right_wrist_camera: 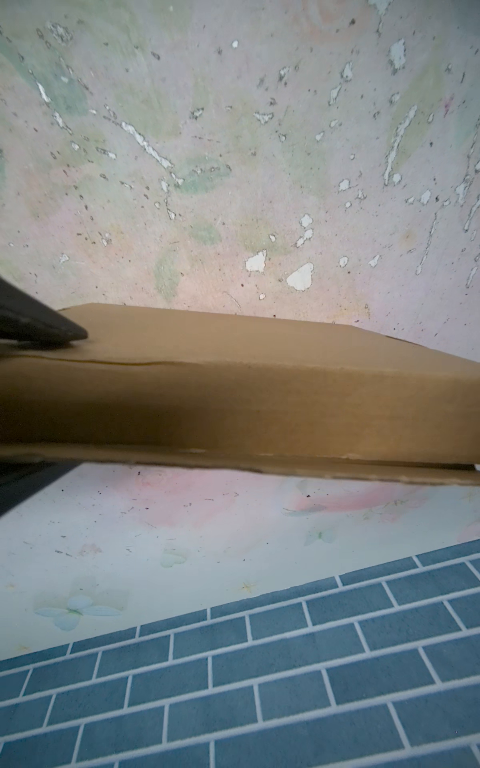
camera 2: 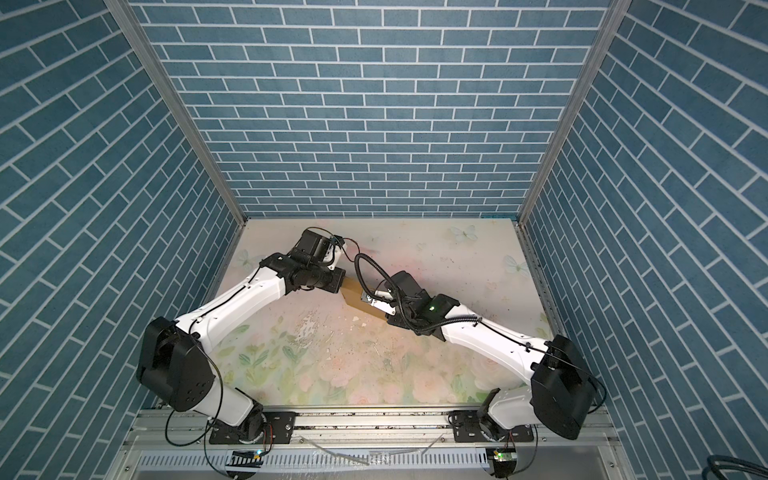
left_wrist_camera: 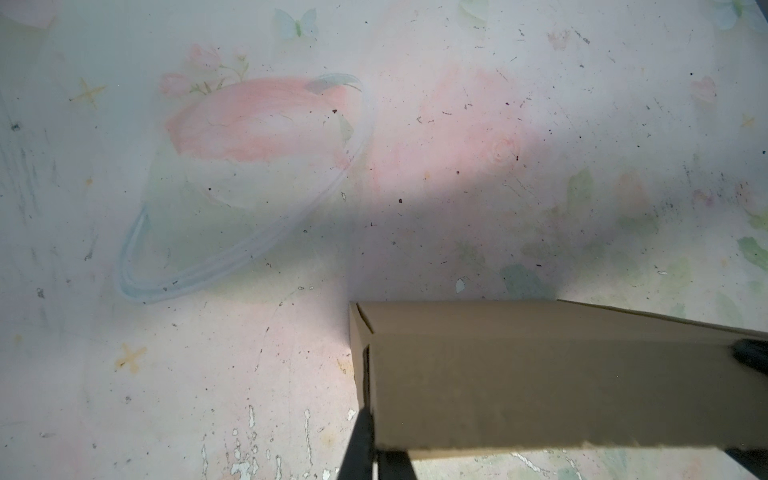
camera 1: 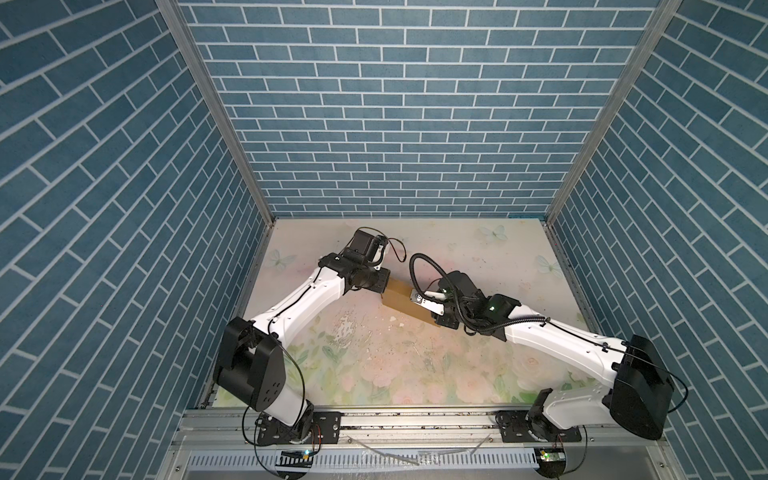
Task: Fold the paper box
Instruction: 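Hold the box with the right gripper while the left gripper releases and lifts away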
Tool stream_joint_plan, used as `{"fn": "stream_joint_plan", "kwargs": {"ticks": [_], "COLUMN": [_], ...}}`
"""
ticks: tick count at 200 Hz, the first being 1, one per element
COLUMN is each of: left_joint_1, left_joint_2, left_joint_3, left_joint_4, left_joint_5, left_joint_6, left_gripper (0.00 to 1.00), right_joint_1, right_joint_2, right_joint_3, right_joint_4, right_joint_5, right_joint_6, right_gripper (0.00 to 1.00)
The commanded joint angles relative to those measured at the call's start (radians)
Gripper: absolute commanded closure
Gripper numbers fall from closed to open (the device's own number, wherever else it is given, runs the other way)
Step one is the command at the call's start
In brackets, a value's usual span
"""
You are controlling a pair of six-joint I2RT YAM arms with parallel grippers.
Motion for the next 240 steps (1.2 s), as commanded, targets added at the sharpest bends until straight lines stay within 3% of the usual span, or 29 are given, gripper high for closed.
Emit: {"fn": "stream_joint_plan", "kwargs": {"ticks": [1,121,189,240], "left_joint_1": [-0.007,-0.007,-0.003,0.082], "left_joint_2": [0.009,-0.009,-0.047,-0.100], "left_joint_3": [-0.018,-0.008,0.003,-0.020], "left_joint_4": [-0.018,-0.016,-0.024,0.023], "left_joint_5": [0.018,0.013,0.012,0.098], "left_joint_6": [-0.003,0.005,-0.001,-0.086], "left_gripper": [0.90,0.66,0.48,0.41], "right_joint_1": [0.015,-0.022,-0.045,-0.052], "right_joint_2": [0.014,0.073,0.084,0.088], "right_joint_3": [0.001,0.061,0.074,0.079], "right_joint_4": [0.029,-0.009,-0.025,-0.028], "right_joint_5": [0.006,-0.025,-0.055,-0.068], "right_joint_6": [-0.022,0.078,0.085,0.086], "right_gripper": [0.61,0.65,0.65,0.66]}}
